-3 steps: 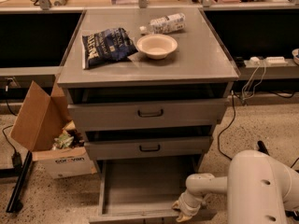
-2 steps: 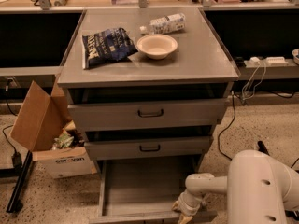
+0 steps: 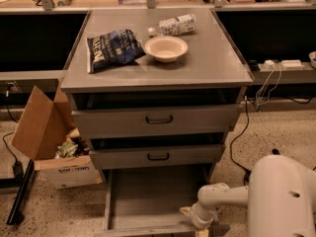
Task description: Open bottom drawer
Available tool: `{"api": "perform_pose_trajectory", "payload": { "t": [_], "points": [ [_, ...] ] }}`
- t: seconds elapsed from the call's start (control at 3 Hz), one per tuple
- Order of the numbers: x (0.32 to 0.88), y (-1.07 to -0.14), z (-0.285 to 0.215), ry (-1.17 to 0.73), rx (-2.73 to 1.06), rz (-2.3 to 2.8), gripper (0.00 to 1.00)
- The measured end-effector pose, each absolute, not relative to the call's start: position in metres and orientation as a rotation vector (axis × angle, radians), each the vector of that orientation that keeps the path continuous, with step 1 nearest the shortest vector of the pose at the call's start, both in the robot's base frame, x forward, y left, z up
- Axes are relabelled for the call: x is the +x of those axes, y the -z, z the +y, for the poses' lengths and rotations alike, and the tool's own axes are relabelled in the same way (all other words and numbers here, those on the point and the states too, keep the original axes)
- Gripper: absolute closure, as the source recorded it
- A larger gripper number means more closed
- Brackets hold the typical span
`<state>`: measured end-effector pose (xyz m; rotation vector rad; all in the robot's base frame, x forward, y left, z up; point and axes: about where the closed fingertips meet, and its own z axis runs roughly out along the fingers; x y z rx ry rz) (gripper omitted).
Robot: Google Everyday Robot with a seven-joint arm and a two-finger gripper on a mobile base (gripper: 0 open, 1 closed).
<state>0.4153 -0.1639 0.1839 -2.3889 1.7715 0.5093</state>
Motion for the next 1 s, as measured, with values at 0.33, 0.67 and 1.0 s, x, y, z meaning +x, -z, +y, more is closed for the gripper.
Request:
{"api": "perform_pose_trajectory", "payload": {
  "t": [0.33,0.67,1.0],
  "points": [
    [0.422,-0.240,-0.168,-0.337,-2.367,1.711,0.00],
    [0.436,-0.289,-0.186,-0.193,-2.358,1.664,0.00],
    [0.436,-0.289,-0.186,-0.193,-2.358,1.664,0.00]
  ]
}}
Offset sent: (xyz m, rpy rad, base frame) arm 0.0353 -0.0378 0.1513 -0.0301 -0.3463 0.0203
